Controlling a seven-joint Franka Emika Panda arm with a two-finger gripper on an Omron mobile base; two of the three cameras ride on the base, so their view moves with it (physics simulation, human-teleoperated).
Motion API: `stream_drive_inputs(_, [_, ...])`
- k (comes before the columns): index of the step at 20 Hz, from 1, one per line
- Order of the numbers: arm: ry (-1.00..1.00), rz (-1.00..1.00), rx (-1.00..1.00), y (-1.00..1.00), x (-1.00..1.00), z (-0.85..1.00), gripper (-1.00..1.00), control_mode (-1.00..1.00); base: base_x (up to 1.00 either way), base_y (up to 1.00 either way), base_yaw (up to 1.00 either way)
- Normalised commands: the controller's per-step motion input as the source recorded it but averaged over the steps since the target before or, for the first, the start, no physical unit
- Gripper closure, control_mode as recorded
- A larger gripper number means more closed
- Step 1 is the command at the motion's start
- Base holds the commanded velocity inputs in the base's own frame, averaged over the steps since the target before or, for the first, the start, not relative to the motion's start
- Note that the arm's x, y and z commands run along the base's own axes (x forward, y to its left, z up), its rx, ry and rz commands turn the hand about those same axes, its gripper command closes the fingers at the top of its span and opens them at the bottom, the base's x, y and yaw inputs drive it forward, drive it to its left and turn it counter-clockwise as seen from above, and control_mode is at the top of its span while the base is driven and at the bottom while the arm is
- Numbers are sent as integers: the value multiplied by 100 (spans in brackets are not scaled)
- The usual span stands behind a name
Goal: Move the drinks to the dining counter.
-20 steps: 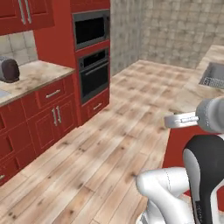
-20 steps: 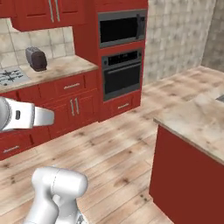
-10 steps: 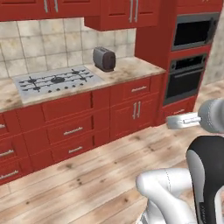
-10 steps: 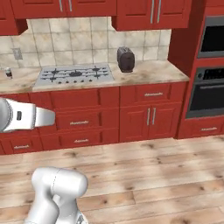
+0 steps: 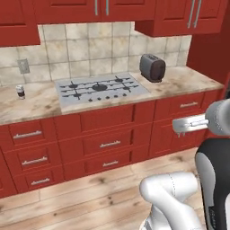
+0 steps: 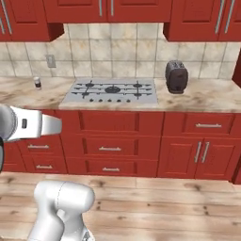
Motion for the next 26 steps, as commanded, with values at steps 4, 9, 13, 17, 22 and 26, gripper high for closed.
stream_drive_inputs(4, [0,0,0,0,0,0,-100,100,63,40,8])
stream_drive_inputs(9, [0,0,0,0,0,0,-100,100,47,60,6])
stream_drive_inputs(13, [0,0,0,0,0,0,-100,100,21,71,8])
stream_drive_inputs(17, [0,0,0,0,0,0,-100,100,14,73,9])
stream_drive_inputs(22, [0,0,0,0,0,0,-100,100,19,69,16])
stream_drive_inputs(26, [0,0,0,0,0,0,-100,100,29,58,26])
